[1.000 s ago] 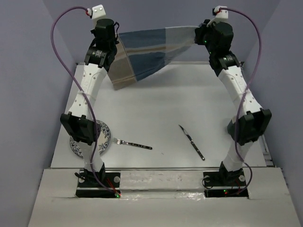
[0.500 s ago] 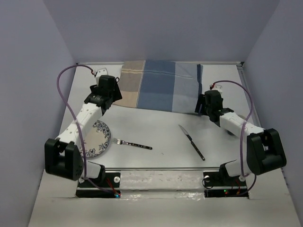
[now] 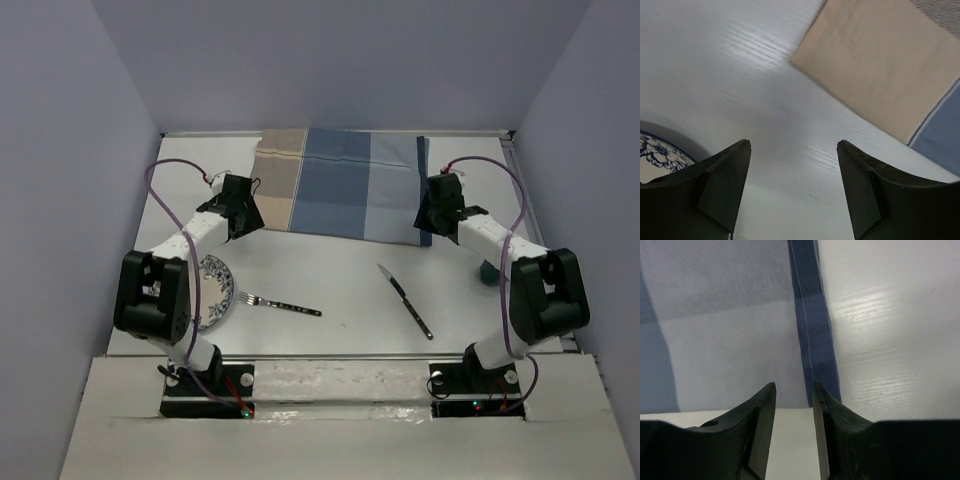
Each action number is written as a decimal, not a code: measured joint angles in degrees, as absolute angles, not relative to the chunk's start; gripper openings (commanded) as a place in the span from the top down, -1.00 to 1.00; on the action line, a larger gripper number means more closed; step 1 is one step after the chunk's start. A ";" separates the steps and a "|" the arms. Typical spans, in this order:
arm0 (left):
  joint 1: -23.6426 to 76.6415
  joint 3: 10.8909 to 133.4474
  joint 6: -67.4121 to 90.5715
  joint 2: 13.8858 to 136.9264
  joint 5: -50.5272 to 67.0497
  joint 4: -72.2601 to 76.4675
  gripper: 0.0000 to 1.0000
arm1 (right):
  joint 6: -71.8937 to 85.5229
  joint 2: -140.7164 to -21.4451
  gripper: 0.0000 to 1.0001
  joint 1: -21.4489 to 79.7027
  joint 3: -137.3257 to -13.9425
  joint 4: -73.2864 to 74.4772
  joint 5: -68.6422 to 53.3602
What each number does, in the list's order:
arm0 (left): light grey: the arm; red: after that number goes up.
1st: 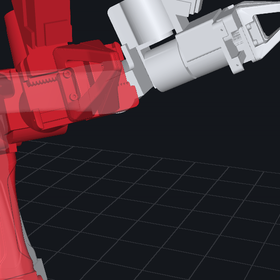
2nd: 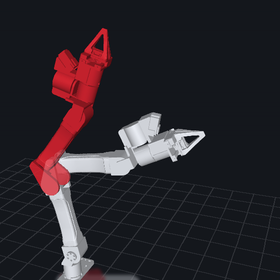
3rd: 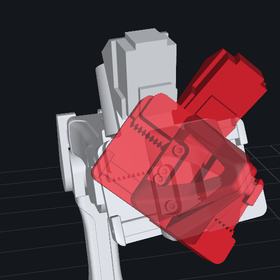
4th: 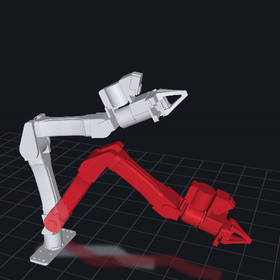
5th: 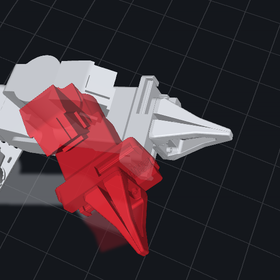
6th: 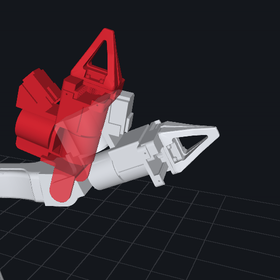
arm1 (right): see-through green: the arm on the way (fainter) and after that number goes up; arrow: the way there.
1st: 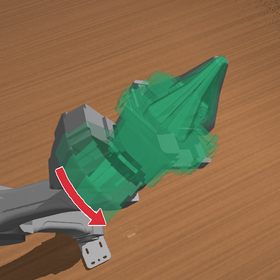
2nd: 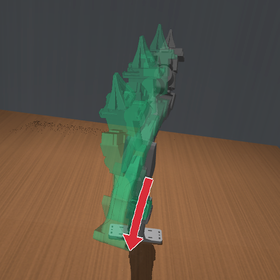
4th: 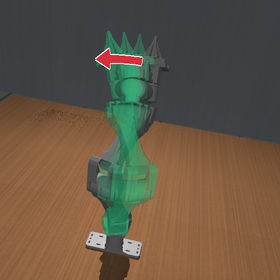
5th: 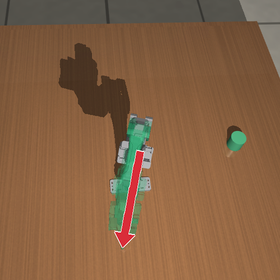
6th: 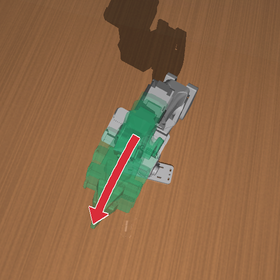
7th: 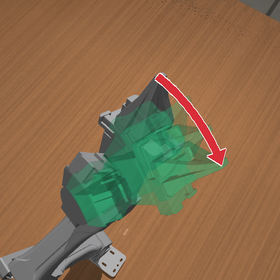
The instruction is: Set the dinner table for one person
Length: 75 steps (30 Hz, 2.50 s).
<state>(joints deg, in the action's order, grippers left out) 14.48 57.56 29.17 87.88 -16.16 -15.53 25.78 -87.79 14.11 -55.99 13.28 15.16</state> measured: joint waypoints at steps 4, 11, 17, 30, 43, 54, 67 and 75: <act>11.57 57.91 30.61 93.45 -16.73 -14.74 -0.60 | 26.83 -91.83 -0.33 13.08 -55.99 16.49 12.49; 8.88 59.18 33.78 98.70 -17.21 -11.46 -0.55 | 28.23 -94.26 -0.34 9.08 -55.99 18.11 8.05; 8.75 60.12 34.85 102.10 -17.74 -9.17 -0.53 | 28.95 -96.09 -0.14 7.09 -56.01 19.11 5.08; 8.69 56.10 36.47 100.36 -16.53 -1.98 -0.11 | 28.91 -96.77 -0.14 7.14 -55.99 19.03 1.67; 7.38 50.59 40.51 93.97 -10.74 2.63 -0.39 | 28.51 -96.62 -0.02 7.14 -55.90 19.05 -1.19; 6.20 55.18 42.59 101.25 -9.21 5.26 -0.02 | 28.21 -96.62 0.29 7.14 -55.42 18.79 -2.72; 5.98 55.57 40.64 103.11 -8.25 7.81 1.00 | 28.12 -96.75 1.00 7.16 -54.94 18.79 -0.56; 6.02 42.52 37.89 87.22 -6.68 4.40 1.00 | 28.88 -89.80 1.00 7.20 -50.57 20.40 2.96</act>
<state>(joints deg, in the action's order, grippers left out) 6.02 42.52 37.89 87.22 -6.68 4.40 28.88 -89.80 7.20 -50.57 20.40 2.96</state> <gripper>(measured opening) 0.014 0.024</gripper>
